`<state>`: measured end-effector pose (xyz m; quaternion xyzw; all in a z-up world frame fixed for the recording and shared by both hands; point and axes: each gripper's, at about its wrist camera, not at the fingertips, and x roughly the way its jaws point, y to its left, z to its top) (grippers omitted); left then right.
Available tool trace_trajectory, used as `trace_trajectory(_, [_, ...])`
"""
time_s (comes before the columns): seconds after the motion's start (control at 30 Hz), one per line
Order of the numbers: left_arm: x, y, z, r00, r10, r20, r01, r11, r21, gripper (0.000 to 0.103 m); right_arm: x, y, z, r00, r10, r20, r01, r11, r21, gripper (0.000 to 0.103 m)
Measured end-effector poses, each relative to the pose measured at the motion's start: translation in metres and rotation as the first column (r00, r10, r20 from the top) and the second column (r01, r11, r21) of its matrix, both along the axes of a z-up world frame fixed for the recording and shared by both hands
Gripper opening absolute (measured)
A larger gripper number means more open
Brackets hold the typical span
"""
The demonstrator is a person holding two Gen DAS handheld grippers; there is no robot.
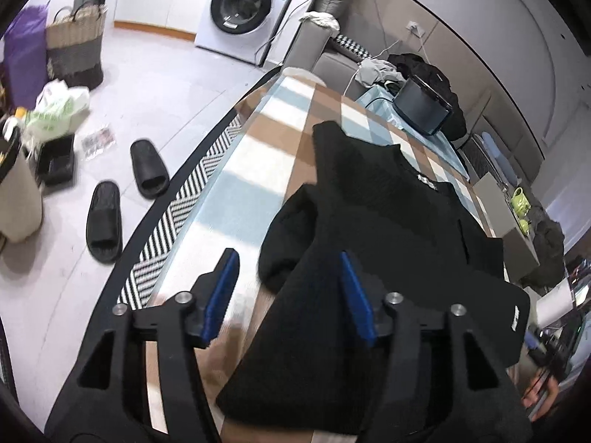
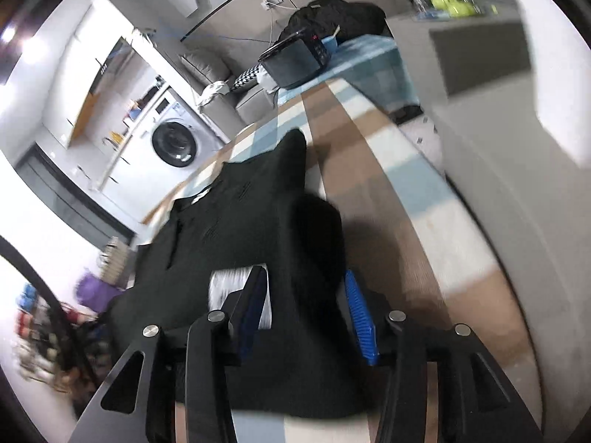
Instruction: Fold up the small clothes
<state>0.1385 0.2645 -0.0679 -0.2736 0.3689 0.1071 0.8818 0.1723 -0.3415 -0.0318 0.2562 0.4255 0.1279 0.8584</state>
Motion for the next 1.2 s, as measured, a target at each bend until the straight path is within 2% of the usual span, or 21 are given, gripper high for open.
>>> trace_trajectory(0.07, [-0.012,0.000,-0.004,1.000,-0.015,-0.015,0.014,1.000,-0.023,0.058,-0.019,-0.008,-0.006,1.000,0.013,-0.003,-0.013,0.999,0.046,0.054])
trace_trajectory(0.23, [-0.036,-0.010,-0.012,0.998,-0.038,-0.045,0.036,0.999,-0.032,0.063,-0.038,-0.007,-0.019,0.999,0.036,-0.001,-0.036,0.996,0.087,0.054])
trace_trajectory(0.47, [-0.060,-0.023,-0.019,0.997,-0.046,-0.063,0.043,0.998,-0.042,0.063,-0.024,0.015,-0.015,0.993,0.114,0.040,-0.116,0.991,0.069,0.054])
trace_trajectory(0.57, [-0.066,-0.026,-0.019,0.997,-0.050,-0.060,0.048,0.998,-0.038,0.063,-0.024,0.022,-0.003,0.983,0.157,0.092,-0.156,0.988,-0.009,0.055])
trace_trajectory(0.6, [-0.067,-0.027,-0.019,0.997,-0.052,-0.063,0.050,0.998,-0.035,0.063,-0.022,0.023,-0.002,0.984,0.154,0.089,-0.151,0.988,-0.042,0.055])
trace_trajectory(0.73, [-0.064,-0.028,-0.020,0.996,-0.051,-0.078,0.048,0.998,-0.032,0.063,-0.008,0.017,-0.012,0.992,0.117,0.040,-0.115,0.992,-0.059,0.055])
trace_trajectory(0.8, [-0.062,-0.029,-0.019,0.996,-0.054,-0.076,0.051,0.998,-0.032,0.063,-0.003,0.014,-0.018,0.995,0.102,0.018,-0.101,0.994,-0.050,0.055])
trace_trajectory(0.87, [-0.060,-0.029,-0.017,0.996,-0.056,-0.075,0.054,0.998,-0.028,0.063,-0.002,0.016,-0.020,0.991,0.132,0.003,-0.132,0.991,-0.024,0.054])
trace_trajectory(1.07, [-0.053,-0.031,-0.017,0.992,-0.090,-0.084,0.089,0.996,-0.020,0.063,-0.038,0.025,0.004,0.944,0.297,0.146,-0.312,0.945,0.096,0.054])
trace_trajectory(1.13, [-0.047,-0.033,-0.019,0.990,-0.100,-0.094,0.099,0.995,-0.017,0.063,-0.041,0.026,0.006,0.946,0.290,0.144,-0.305,0.948,0.091,0.054])
trace_trajectory(1.2, [-0.044,-0.035,-0.021,0.989,-0.111,-0.100,0.110,0.994,-0.022,0.064,-0.038,0.024,0.000,0.962,0.256,0.097,-0.262,0.963,0.059,0.054])
